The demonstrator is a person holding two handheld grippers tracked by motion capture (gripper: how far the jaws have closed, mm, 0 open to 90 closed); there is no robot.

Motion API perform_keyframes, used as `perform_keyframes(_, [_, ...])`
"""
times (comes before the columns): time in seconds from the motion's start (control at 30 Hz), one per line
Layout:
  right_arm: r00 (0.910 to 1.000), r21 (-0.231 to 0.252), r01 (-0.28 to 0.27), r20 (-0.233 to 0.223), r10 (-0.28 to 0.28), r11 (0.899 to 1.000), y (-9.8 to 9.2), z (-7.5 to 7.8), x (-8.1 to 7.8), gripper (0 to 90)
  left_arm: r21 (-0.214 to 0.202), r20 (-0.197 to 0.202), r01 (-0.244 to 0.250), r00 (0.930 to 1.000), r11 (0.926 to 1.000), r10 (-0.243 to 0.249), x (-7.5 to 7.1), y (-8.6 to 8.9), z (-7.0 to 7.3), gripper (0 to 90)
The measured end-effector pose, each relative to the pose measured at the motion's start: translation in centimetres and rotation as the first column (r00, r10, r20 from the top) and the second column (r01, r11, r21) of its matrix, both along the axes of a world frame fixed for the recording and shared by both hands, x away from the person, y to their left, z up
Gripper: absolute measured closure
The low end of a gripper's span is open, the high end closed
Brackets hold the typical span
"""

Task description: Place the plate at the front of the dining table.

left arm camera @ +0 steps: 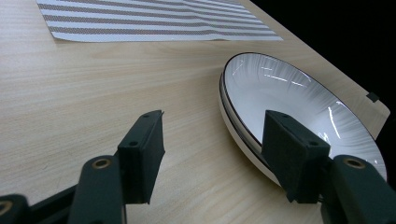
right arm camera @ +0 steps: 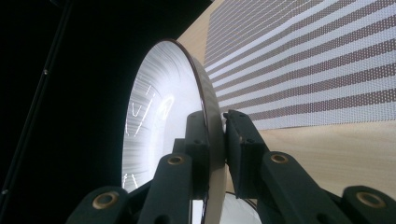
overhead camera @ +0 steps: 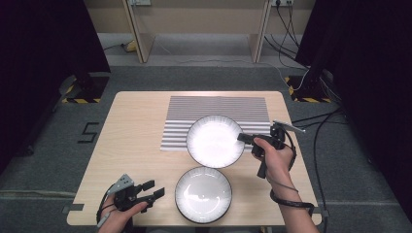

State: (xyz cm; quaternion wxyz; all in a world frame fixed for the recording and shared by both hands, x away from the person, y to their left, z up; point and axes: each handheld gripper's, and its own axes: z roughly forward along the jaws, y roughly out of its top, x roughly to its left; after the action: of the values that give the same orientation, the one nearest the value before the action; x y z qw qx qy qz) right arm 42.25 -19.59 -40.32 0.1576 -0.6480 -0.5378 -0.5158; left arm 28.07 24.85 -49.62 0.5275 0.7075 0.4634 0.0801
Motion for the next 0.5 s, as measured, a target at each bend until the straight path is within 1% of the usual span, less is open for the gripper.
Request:
perform_keyframes(0.17, [0.9999,0.002,0.014,0.003,-0.014,1.000,-0.1,0.1,0.4,79.5,0.003,0.000,0.001,1.0000,1.0000,-0.001,0.0,0.0,0.0,38.4])
perform_keyframes(0.5, [0.9999,0.002,0.015,0.001,-0.015,1.000,0.1,0.4,1.2,79.6,0.002,-0.002,0.002,1.0000,1.0000,-0.002,0.0,0.0,0.0,38.4])
